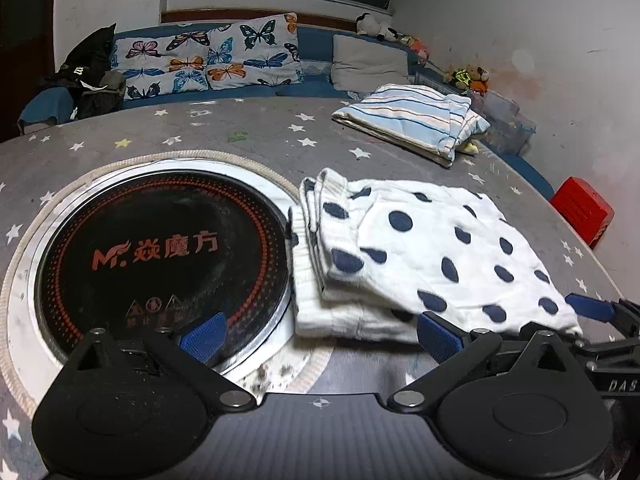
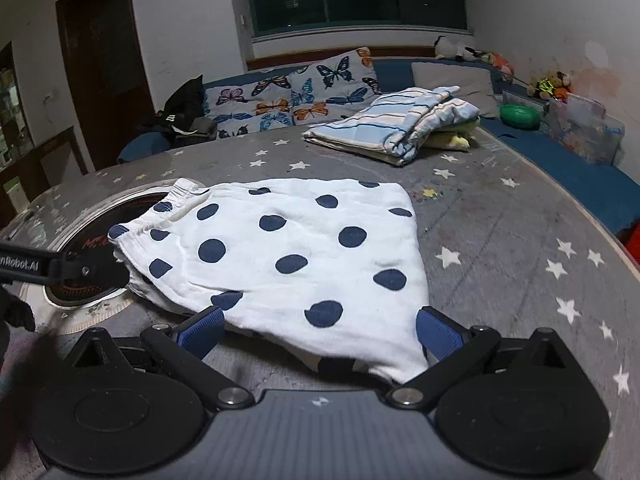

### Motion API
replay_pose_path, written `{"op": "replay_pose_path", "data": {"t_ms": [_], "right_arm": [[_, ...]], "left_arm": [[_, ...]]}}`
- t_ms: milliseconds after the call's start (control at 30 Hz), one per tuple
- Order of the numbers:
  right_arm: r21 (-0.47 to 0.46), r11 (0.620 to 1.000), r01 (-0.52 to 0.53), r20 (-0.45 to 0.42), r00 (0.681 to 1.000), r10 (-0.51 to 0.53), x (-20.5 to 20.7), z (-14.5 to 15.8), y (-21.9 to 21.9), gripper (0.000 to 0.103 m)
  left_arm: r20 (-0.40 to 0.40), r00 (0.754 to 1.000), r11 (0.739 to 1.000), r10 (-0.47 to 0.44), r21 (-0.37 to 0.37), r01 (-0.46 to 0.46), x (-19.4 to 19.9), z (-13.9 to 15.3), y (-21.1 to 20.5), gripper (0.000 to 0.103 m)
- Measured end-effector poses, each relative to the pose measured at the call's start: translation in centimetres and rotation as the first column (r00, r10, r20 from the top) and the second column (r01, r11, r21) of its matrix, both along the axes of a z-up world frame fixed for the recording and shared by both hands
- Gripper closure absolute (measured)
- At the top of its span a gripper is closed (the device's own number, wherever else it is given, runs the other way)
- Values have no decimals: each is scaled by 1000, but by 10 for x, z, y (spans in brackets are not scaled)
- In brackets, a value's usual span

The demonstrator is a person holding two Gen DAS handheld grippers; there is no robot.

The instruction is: Fold clothes

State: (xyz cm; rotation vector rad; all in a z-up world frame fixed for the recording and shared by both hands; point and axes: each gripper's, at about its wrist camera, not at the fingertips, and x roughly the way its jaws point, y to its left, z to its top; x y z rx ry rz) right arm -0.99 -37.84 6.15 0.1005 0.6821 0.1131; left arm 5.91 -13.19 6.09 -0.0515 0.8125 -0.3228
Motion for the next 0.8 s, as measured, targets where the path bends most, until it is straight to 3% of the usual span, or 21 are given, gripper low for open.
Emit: {"op": "replay_pose_path", "data": {"t_ms": [633,800], "right_arm": [[41,998,57,24,998,-58,-24,3,16,0],[58,996,74,29,997,-76,-34,1,17,0]], "left_arm": [[97,993,998,-64,-20,66,-45,7,-1,0],[79,994,997,-78,0,78,-50,4,-5,0]]}}
